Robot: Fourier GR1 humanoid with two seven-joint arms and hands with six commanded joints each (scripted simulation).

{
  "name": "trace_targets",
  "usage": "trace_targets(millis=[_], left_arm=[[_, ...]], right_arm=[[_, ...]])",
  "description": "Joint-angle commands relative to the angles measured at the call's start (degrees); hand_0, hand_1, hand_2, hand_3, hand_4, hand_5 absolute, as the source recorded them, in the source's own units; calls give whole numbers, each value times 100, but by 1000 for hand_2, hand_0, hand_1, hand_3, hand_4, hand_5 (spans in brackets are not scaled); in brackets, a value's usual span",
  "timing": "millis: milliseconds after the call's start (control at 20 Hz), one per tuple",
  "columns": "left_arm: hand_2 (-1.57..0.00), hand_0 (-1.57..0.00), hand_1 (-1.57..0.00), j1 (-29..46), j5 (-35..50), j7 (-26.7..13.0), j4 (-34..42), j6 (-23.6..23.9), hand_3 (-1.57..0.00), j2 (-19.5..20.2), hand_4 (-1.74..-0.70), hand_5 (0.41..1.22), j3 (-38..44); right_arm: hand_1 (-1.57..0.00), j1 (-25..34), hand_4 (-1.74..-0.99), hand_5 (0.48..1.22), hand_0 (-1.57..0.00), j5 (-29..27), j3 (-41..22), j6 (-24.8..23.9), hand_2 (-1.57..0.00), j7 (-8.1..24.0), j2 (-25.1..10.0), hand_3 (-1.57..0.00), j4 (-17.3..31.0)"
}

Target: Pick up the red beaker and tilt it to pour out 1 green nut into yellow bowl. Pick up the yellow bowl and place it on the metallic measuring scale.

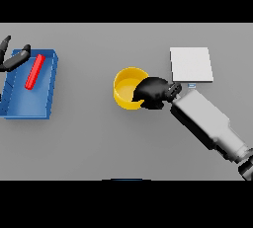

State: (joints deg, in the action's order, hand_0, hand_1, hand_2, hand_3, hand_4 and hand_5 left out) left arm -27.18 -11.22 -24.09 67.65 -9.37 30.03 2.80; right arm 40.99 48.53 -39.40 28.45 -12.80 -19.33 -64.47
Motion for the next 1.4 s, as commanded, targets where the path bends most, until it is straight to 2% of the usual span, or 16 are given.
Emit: trace_targets(millis=[0, 50, 100, 150, 250, 300, 500, 650, 750, 950, 1250, 1350], left_arm=[[1, 1, 1, -30, -29, -10, -60, 15, 1, -6, -786, 704, -9], [1, 1, 1, -6, -33, -16, -35, 1, 1, 21, -782, 703, -9], [1, 1, 1, -47, -58, -11, -106, 19, 1, 4, -778, 704, -17], [1, 1, 1, -15, -80, 24, -61, 49, 1, 30, -775, 706, -14], [1, 1, 1, 23, -74, 48, -10, 0, 1, 46, -771, 707, -39], [1, 1, 1, 17, -66, 57, 18, 12, 1, 17, -770, 705, -50], [1, 1, 1, -42, 59, -72, 31, -20, 1, 18, -788, 702, 41], [1, 1, 1, -90, 64, 2, -57, -17, 1, 7, -799, 704, 51], [1, 1, 1, -21, 135, -11, 41, -40, 1, -7, -806, 703, 71], [1, 1, 1, 26, 209, -198, 184, -50, 1, -11, -831, 728, 102], [1, 1, 1, 77, 225, -429, 367, -11, 1, -43, -851, 754, 86], [1, 1, 1, 147, 219, -468, 406, 23, 1, -63, -852, 760, 83]], right_arm=[[-1491, -3, -1714, 1203, -1494, -36, 13, 26, -1362, 12, -22, -1198, -68], [-1507, 19, -1719, 1207, -1510, -62, 50, 30, -1387, -12, -66, -1195, -98], [-1520, 30, -1724, 1209, -1522, -84, 78, 70, -1415, 127, -58, -1185, -139], [-1530, 58, -1727, 1212, -1532, -160, 138, 211, -1440, 59, -187, -1173, -296], [-1545, 39, -1732, 1215, -1546, -238, 231, 372, -1459, 279, -270, -1160, -546], [-1550, 63, -1734, 1216, -1551, -285, 284, 457, -1481, 207, -403, -1157, -653], [-1562, -12, -1738, 1219, -1563, -292, 432, 554, -1447, 577, -640, -1199, -1054], [-1567, -215, -1739, 1219, -1567, -391, 549, 652, -1507, 573, -884, -1179, -1488], [-1568, -232, -1740, 1220, -1530, -429, 721, 724, -1518, 876, -995, -1177, -1598], [-1570, -106, -1741, 1220, -1554, -396, 1003, 326, -1517, 815, -1218, -1166, -1336], [-1571, 173, -1741, 1221, -1567, -312, 1312, -305, -1553, 605, -1455, -1155, -351], [-1571, 221, -1741, 1221, -1568, -273, 1364, -511, -1553, 574, -1433, -1154, 20]])
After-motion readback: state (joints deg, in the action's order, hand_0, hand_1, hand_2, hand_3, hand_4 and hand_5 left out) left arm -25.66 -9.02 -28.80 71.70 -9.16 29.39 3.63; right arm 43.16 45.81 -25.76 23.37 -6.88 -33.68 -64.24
